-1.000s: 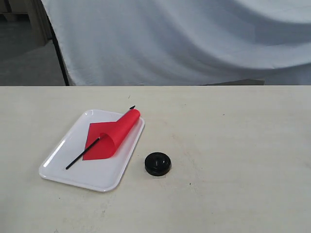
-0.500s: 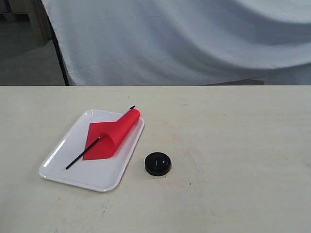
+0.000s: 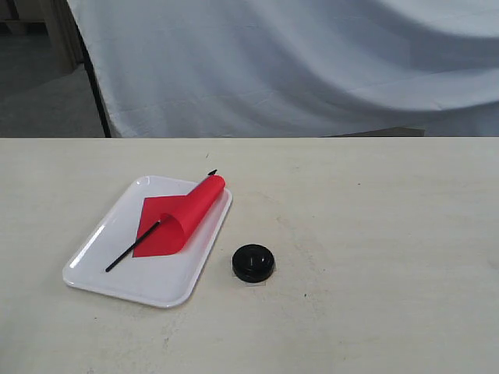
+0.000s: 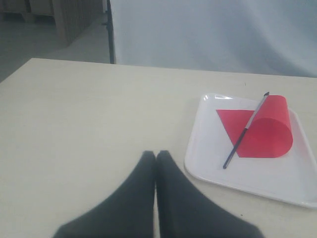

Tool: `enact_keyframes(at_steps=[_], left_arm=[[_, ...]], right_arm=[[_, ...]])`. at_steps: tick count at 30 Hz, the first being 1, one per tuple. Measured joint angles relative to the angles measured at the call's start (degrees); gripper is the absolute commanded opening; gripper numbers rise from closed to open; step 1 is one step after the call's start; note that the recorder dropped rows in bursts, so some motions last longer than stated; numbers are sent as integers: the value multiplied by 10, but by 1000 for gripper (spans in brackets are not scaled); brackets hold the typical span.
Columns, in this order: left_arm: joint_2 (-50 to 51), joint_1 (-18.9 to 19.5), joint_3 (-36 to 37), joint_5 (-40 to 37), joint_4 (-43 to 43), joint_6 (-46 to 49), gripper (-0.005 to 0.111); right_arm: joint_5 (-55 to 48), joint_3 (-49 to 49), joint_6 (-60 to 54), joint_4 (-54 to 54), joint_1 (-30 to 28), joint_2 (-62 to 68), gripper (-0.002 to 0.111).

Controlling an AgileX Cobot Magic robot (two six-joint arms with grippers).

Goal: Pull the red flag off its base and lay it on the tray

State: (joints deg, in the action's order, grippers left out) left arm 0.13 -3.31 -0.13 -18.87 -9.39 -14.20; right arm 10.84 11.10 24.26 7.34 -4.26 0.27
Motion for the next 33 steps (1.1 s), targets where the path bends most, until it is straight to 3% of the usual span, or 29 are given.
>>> enact_keyframes(at_steps=[11, 21, 33], left_arm=[[0, 0, 0, 0, 0, 0, 0], [0, 0, 0, 0, 0, 0, 0], [0, 0, 0, 0, 0, 0, 0]], right_arm=[[64, -104, 32, -4, 0, 0, -1], [-85, -109, -51, -4, 0, 0, -1], [-179, -109, -43, -4, 0, 0, -1]])
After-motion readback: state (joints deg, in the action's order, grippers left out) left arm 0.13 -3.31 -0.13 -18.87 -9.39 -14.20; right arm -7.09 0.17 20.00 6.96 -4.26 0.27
